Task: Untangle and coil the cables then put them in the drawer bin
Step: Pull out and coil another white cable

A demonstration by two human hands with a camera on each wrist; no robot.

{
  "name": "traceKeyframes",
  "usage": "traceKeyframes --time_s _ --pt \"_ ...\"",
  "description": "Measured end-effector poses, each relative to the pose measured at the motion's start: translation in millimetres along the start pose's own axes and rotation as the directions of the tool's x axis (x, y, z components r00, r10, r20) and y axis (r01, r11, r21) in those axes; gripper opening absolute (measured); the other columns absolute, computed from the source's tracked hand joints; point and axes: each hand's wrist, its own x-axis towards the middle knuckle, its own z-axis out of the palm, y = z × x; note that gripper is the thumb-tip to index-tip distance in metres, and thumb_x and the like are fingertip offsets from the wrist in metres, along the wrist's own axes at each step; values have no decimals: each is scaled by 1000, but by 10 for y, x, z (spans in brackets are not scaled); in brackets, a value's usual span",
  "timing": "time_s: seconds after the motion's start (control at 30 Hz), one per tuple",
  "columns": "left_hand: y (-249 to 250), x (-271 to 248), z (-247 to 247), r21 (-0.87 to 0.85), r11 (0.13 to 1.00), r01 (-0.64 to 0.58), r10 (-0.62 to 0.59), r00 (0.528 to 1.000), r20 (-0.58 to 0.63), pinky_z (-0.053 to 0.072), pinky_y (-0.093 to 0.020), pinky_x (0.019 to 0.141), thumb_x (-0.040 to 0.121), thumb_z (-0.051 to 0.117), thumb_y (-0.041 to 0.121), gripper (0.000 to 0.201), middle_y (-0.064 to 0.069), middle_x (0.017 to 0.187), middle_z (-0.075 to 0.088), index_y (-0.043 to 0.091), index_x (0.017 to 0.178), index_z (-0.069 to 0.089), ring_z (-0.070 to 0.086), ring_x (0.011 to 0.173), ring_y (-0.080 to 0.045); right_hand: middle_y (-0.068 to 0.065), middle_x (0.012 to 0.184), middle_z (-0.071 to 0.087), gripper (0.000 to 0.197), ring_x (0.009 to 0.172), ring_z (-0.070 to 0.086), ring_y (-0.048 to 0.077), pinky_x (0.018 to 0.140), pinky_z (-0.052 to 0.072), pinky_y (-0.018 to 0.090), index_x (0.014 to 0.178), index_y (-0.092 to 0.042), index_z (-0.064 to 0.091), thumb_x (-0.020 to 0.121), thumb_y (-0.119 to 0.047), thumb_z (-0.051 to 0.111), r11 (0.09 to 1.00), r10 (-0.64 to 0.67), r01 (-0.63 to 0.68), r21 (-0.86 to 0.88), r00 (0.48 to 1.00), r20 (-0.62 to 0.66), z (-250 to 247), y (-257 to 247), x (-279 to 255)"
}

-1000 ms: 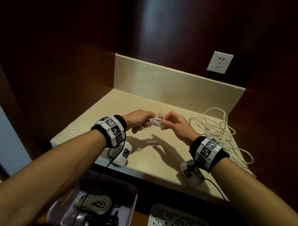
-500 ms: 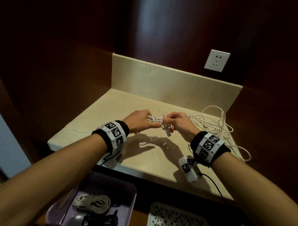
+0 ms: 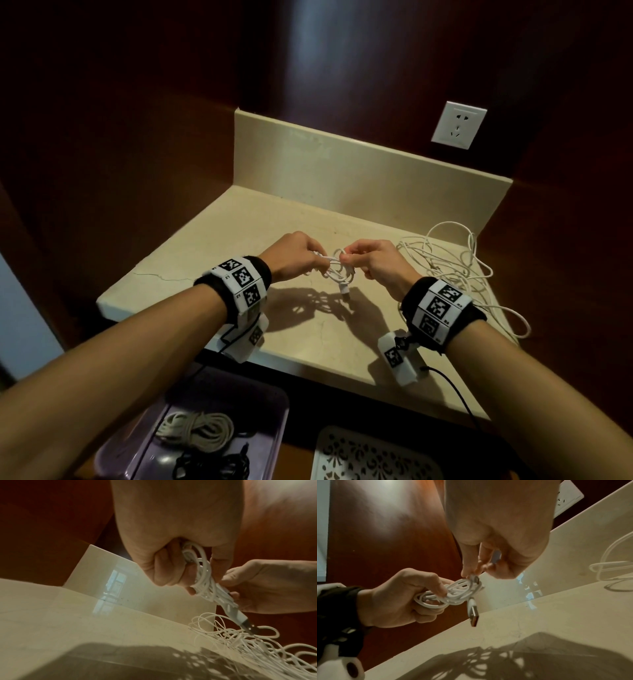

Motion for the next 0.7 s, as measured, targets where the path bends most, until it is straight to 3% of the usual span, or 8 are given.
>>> traceKeyframes --time_s 0.17,0.3,0.4,0.57,0.7 --pt "16 -8 34 -1 1000 4 -4 1000 2 45 -26 64 82 67 21 15 -1 74 69 10 84 76 55 66 -12 5 59 53 7 45 43 7 42 32 15 91 6 67 88 0 63 999 -29 28 -34 999 -26 43 -35 -32" --pt "33 2 8 100 995 16 -15 1000 -10 51 -38 70 77 68 23 12 -6 79 72 17 82 77 60 72 -20 4 58 56 7 43 47 5 42 34 12 88 3 65 90 -2 61 990 -54 51 -134 998 -20 65 -58 -22" --pt "85 -10 6 197 980 6 -2 1000 -19 46 -35 67 76 71 27 15 -3 74 67 18 87 77 58 73 -20 6 60 57 7 47 48 10 43 35 14 84 0 65 89 -3 62 983 -49 44 -178 999 -20 43 -67 15" --pt "86 -11 27 230 973 -27 33 999 -21 40 -29 60 83 68 50 33 5 67 60 18 89 76 53 64 -10 5 61 57 7 46 48 7 43 37 14 88 3 66 89 -2 61 985 -53 48 -165 998 -25 33 -61 22" --pt "65 -5 41 286 957 -44 50 999 -13 43 -30 64 83 69 47 29 1 78 68 19 88 77 58 75 -15 4 60 57 6 46 47 8 43 36 15 83 -1 65 88 -1 62 984 -30 28 -178 999 -10 44 -52 -1"
